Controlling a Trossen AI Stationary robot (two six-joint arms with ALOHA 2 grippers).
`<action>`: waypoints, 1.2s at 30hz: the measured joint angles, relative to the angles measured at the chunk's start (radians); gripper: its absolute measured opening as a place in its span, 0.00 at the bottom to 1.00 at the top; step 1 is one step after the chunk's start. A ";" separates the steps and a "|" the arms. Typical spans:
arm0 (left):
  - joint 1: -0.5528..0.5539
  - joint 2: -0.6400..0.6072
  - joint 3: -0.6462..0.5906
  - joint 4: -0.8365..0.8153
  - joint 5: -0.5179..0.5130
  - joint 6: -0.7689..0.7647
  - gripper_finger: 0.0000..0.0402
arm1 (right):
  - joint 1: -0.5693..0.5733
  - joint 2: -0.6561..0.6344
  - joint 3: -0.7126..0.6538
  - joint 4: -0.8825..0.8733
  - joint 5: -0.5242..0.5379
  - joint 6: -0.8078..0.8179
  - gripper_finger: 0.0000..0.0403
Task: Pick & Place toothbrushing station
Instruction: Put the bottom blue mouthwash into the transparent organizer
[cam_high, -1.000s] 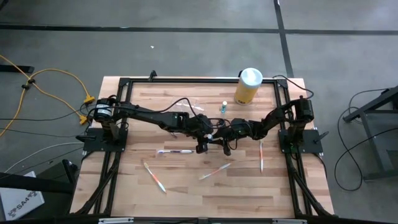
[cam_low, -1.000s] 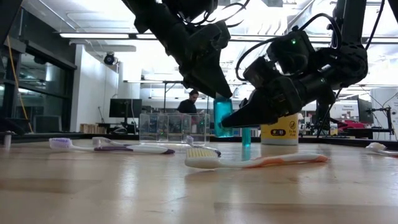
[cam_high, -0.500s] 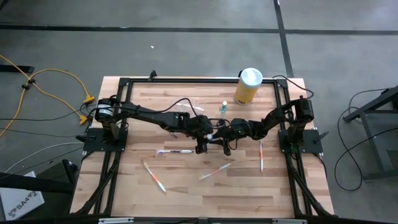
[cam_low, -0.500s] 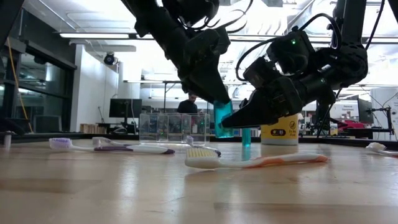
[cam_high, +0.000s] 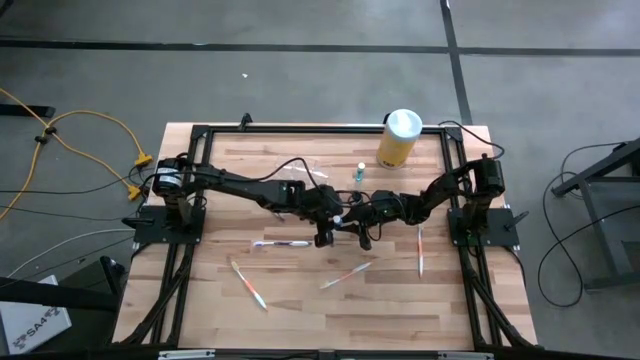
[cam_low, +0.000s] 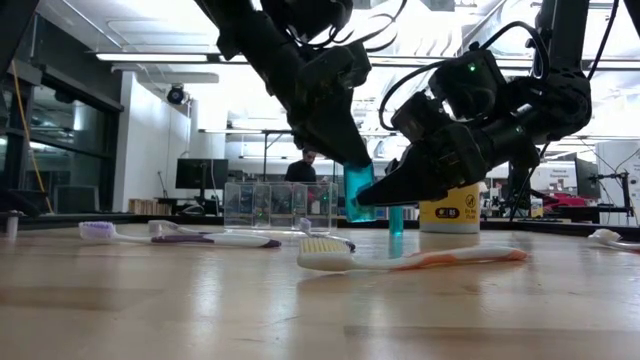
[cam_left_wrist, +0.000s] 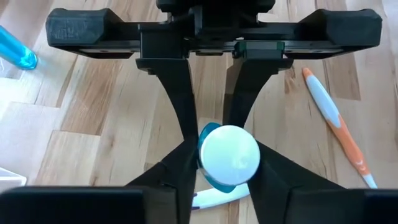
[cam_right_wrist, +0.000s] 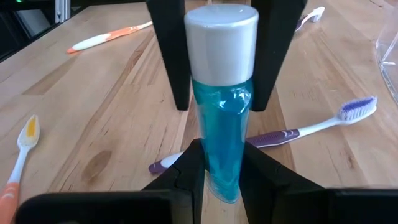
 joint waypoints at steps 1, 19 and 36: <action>0.000 0.000 0.000 0.000 -0.002 0.002 0.25 | 0.000 0.000 0.000 0.000 0.000 0.000 0.17; -0.006 0.000 0.000 0.004 -0.002 0.008 0.22 | 0.000 0.000 0.000 0.001 -0.010 -0.001 0.29; -0.006 -0.004 0.001 0.004 -0.007 0.022 0.22 | -0.003 0.000 0.000 -0.059 0.004 -0.008 0.50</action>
